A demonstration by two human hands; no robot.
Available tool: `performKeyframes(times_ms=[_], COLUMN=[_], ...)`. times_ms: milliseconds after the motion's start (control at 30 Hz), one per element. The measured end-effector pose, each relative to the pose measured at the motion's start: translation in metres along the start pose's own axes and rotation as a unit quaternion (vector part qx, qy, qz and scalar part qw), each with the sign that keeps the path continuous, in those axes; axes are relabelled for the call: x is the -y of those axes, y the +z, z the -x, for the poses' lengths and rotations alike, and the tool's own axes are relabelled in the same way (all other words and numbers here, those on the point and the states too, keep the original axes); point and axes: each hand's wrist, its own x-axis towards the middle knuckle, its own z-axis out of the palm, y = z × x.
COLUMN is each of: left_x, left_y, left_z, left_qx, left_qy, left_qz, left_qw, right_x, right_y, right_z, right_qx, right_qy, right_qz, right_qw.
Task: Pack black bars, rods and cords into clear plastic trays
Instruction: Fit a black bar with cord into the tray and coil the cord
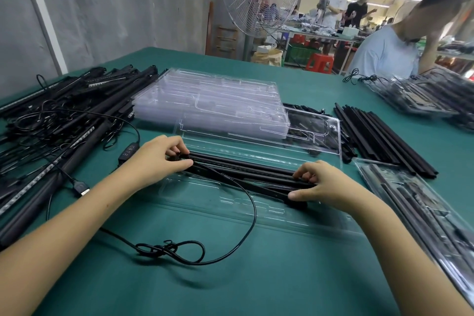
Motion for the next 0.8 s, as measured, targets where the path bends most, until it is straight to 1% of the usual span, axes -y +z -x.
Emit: performKeyframes(times_ms=[167,300,367,533,733,800], left_x=[-0.007,-0.013,-0.015,-0.015,-0.016,-0.016], left_y=[0.001,0.009,0.011,0.007,0.004,0.004], left_z=[0.002,0.004,0.005,0.007,0.01,0.009], left_qx=[-0.009,-0.041,-0.05,-0.026,-0.019,-0.015], left_qy=[0.006,0.016,0.012,0.005,0.01,0.007], left_qz=[-0.055,-0.098,-0.098,-0.077,-0.076,-0.079], left_qw=[0.998,0.994,0.994,0.997,0.997,0.997], right_x=[0.002,0.003,0.004,0.007,0.008,0.013], right_y=[-0.001,-0.002,-0.002,-0.003,-0.003,-0.003], right_z=[0.002,0.003,0.004,0.006,0.008,0.009], right_qx=[0.001,-0.003,-0.004,-0.002,-0.001,-0.016], right_qy=[0.007,0.018,0.027,0.027,0.024,0.02], right_qz=[0.002,0.003,0.003,0.015,0.032,0.044], right_qw=[1.0,1.0,1.0,1.0,0.999,0.999])
